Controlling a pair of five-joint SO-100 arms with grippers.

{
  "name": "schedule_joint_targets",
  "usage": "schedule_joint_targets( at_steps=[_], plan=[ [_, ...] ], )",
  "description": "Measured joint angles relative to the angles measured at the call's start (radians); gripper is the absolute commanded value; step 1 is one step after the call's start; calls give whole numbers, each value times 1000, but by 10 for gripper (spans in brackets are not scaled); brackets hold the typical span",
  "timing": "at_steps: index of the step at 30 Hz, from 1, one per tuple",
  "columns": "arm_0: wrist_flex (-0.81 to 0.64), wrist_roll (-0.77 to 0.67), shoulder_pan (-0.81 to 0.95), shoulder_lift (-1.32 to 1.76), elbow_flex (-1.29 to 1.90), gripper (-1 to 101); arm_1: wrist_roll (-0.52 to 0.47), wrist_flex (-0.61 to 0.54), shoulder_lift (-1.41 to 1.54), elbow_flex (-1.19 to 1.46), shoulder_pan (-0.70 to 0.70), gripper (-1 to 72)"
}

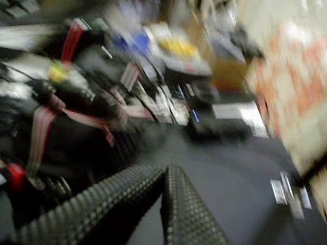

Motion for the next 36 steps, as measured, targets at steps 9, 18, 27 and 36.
schedule_joint_targets(
  at_steps=[9, 18, 27, 36],
  plan=[
    [0, 0, 0, 0, 0, 0, 147, 630, 3, -20, 526, -5],
    [0, 0, 0, 0, 0, 0, 80, 635, -6, -20, 957, -5],
    [0, 0, 0, 0, 0, 0, 57, 635, 25, -20, 1002, -5],
    [0, 0, 0, 0, 0, 0, 92, 635, 152, 123, 1019, -5]
  ],
)
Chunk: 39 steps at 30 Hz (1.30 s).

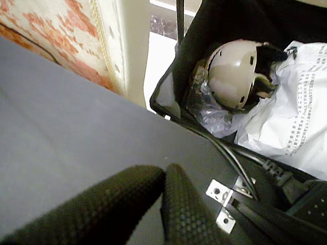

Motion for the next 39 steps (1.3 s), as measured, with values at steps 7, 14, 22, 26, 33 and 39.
schedule_joint_targets(
  at_steps=[7, 14, 22, 26, 33, 39],
  plan=[
    [0, 0, 0, 0, 0, 0, 0, -9, 362, 922, -25, -5],
    [0, 0, 0, 0, 0, 0, 5, -9, 894, 1647, -17, -5],
    [0, 0, 2, 0, 0, 0, -71, -199, 1089, 2071, -31, -5],
    [0, 0, 2, 0, 0, 0, -117, -448, 1236, 2292, -48, -5],
    [0, 0, 2, 0, 0, 0, -133, -758, 1520, 2730, -61, -5],
    [0, 0, 0, 0, 0, 0, -138, -607, 2155, 3065, -75, -5]
  ],
)
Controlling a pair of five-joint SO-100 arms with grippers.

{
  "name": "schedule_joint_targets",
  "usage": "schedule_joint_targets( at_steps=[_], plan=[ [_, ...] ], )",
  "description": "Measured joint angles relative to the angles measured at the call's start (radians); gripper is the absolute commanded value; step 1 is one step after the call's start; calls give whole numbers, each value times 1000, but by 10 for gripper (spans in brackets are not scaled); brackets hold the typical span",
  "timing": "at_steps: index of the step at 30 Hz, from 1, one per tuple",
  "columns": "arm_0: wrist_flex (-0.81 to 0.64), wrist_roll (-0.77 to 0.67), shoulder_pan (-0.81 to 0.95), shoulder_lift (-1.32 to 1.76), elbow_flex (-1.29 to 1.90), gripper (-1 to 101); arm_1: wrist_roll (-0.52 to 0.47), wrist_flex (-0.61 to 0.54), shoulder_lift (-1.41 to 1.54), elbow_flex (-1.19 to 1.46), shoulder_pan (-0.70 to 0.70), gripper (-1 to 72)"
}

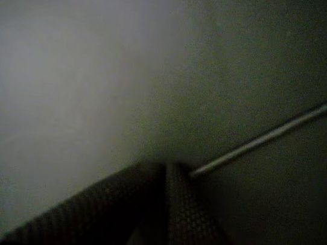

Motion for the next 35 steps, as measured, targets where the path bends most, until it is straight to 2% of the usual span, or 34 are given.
schedule_joint_targets(
  at_steps=[3, 9, 14, 16, 18, 19, 21, 22, 24, 25, 35],
  plan=[
    [0, 0, 0, 0, 0, 0, 2, 89, 265, 26, 20, -5],
    [0, 0, 0, 0, 0, 0, 20, 97, 302, 26, 20, -3],
    [0, 0, 0, 0, 0, 0, 74, 97, 302, 26, 89, -3],
    [0, 0, 0, 0, 0, 0, 84, 97, 302, 26, 87, 76],
    [0, 0, 0, 0, 0, 0, 118, 97, 302, 26, 120, 36],
    [0, 0, 0, 0, 0, 0, 135, 97, 302, 26, 130, 61],
    [0, 0, 0, 0, 0, 0, 170, 97, 302, 26, 172, 53],
    [0, 0, 0, 0, 0, 0, 196, 97, 302, 26, 192, 80],
    [0, 0, 0, 0, 0, 0, 230, 97, 302, 26, 221, 44],
    [0, 0, 0, 0, 0, 0, 227, 97, 302, 26, 216, -3],
    [0, 0, 0, 0, 0, 0, 163, 97, 302, 26, 169, -3]
  ],
)
